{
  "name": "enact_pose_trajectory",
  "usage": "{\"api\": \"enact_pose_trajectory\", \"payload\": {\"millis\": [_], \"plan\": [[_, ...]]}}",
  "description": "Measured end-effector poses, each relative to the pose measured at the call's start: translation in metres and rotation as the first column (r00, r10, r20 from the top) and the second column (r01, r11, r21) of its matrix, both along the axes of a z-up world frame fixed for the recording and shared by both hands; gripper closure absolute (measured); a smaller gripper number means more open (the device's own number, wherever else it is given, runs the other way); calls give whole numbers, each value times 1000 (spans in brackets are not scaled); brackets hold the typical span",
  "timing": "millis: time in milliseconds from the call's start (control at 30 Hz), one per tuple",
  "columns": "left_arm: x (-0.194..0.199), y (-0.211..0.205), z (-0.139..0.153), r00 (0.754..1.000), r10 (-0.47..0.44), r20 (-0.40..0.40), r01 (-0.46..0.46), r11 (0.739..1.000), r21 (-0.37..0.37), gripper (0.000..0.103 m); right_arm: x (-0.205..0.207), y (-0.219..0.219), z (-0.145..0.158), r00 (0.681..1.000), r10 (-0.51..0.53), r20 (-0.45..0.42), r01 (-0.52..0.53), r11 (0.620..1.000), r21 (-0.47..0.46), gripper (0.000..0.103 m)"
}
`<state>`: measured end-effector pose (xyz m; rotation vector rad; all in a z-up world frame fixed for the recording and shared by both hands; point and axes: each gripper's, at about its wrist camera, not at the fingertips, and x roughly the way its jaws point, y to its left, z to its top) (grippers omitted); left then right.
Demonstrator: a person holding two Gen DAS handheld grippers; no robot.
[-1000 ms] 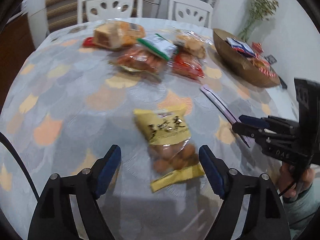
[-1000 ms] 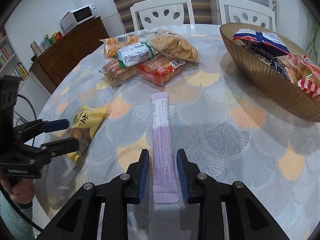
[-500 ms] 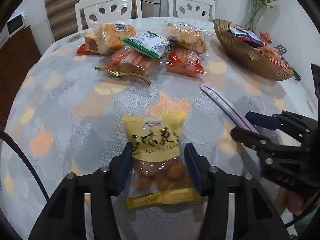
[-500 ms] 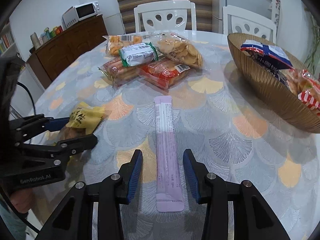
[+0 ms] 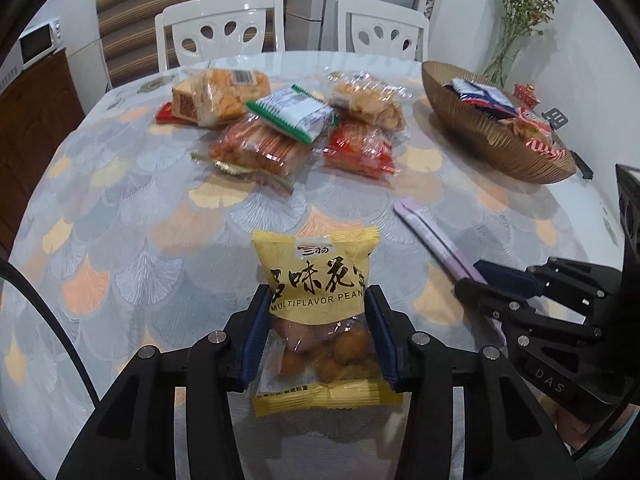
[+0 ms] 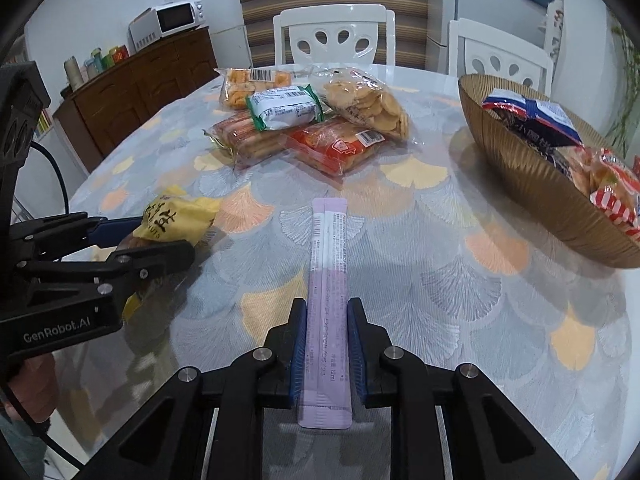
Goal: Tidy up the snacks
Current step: 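Carry the yellow bag and pink stick over the brown bowl and release, then withdraw both open tools from the bowl back toward the snack pile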
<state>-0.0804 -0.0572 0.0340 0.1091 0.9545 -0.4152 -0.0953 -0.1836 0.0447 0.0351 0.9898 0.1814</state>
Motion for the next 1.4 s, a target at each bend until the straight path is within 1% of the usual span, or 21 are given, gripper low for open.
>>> {"api": "enact_pose_trajectory", "payload": {"millis": [200, 300, 533, 667, 767, 800, 833, 933, 1033, 1067, 1100, 1133, 1167, 1200, 1300, 1400], "plan": [[3, -15, 21, 999, -29, 45, 29, 1000, -10, 59, -11, -22, 19, 999, -26, 25, 24, 996, 84, 84], [6, -28, 35, 995, -58, 77, 60, 998, -23, 59, -18, -35, 35, 997, -47, 58, 40, 993, 112, 84], [14, -75, 67, 979, -138, 152, 144, 989, -29, 59, -28, -65, 74, 985, -111, 135, 95, 988, 123, 84], [27, -104, 83, 966, -182, 182, 191, 981, -37, 59, -28, -92, 96, 966, -191, 174, 174, 979, 107, 84], [45, -132, 95, 958, -206, 198, 221, 973, -60, 59, -22, -124, 115, 934, -297, 200, 278, 954, 114, 84], [49, -138, 97, 958, -211, 195, 229, 971, -71, 59, -16, -139, 120, 915, -351, 201, 332, 935, 125, 84], [58, -150, 99, 957, -219, 190, 240, 967, -91, 59, -12, -147, 121, 902, -386, 195, 365, 921, 135, 84], [73, -175, 105, 953, -238, 190, 262, 958, -118, 59, 10, -182, 124, 846, -507, 166, 480, 859, 178, 84], [83, -200, 113, 941, -256, 222, 289, 948, -132, 59, 28, -199, 129, 817, -549, 173, 524, 834, 174, 84], [86, -207, 115, 938, -258, 231, 294, 946, -138, 57, 35, -203, 130, 813, -554, 178, 528, 831, 175, 84], [90, -213, 116, 937, -260, 234, 299, 943, -149, 50, 42, -207, 130, 809, -560, 180, 534, 827, 176, 84], [95, -218, 116, 937, -258, 233, 297, 943, -151, 43, 48, -209, 129, 804, -568, 176, 545, 822, 167, 83], [99, -222, 116, 940, -248, 234, 286, 947, -147, 29, 52, -212, 128, 801, -574, 168, 553, 818, 159, 81], [102, -222, 117, 942, -236, 240, 276, 949, -150, 28, 54, -216, 126, 802, -577, 155, 555, 815, 164, 77], [101, -210, 116, 943, -238, 230, 279, 946, -165, 28, 43, -221, 122, 809, -573, 132, 543, 814, 206, 76], [93, -186, 115, 949, -214, 234, 254, 954, -159, 28, 35, -217, 117, 821, -558, 123, 527, 822, 214, 76]]}}
